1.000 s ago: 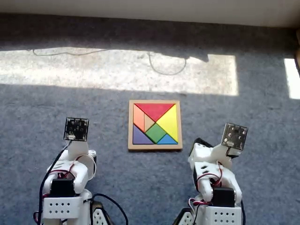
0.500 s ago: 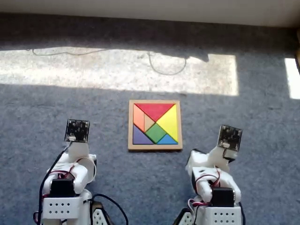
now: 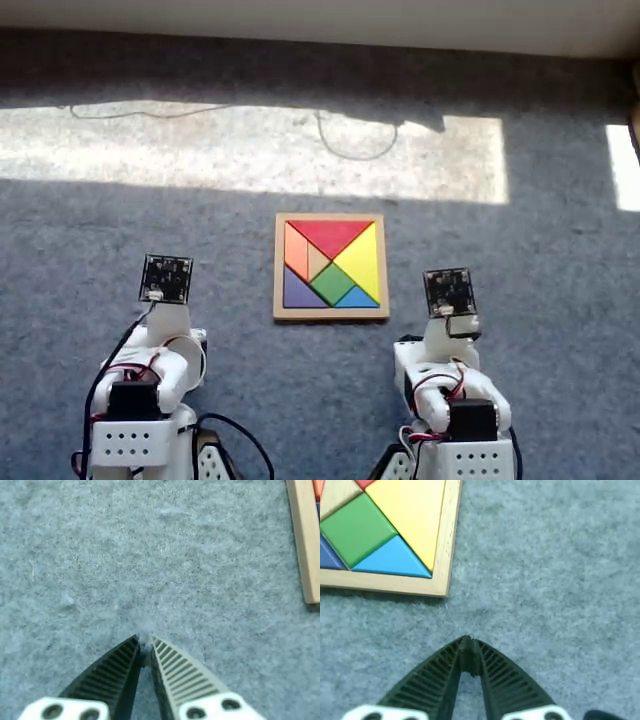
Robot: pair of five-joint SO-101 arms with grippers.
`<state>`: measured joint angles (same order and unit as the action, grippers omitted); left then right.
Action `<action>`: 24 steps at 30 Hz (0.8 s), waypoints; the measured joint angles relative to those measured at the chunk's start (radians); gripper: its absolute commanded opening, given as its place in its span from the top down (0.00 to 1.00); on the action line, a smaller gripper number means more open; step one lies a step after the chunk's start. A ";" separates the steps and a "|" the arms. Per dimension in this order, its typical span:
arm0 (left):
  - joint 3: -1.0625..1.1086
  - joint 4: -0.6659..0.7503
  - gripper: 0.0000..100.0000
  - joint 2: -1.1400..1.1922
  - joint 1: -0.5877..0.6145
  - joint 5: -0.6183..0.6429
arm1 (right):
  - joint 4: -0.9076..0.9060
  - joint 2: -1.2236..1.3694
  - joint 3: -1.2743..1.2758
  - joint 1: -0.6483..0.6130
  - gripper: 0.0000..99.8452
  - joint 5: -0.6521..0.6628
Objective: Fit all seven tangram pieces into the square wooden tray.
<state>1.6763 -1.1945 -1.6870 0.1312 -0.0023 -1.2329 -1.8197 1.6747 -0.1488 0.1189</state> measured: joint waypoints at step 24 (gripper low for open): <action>0.000 0.000 0.99 0.000 -0.002 0.000 | -0.011 0.000 0.000 0.000 0.99 0.000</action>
<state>1.6763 -1.1945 -1.6870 0.1297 -0.0023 -1.2436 -1.8197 1.6747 -0.1488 0.1189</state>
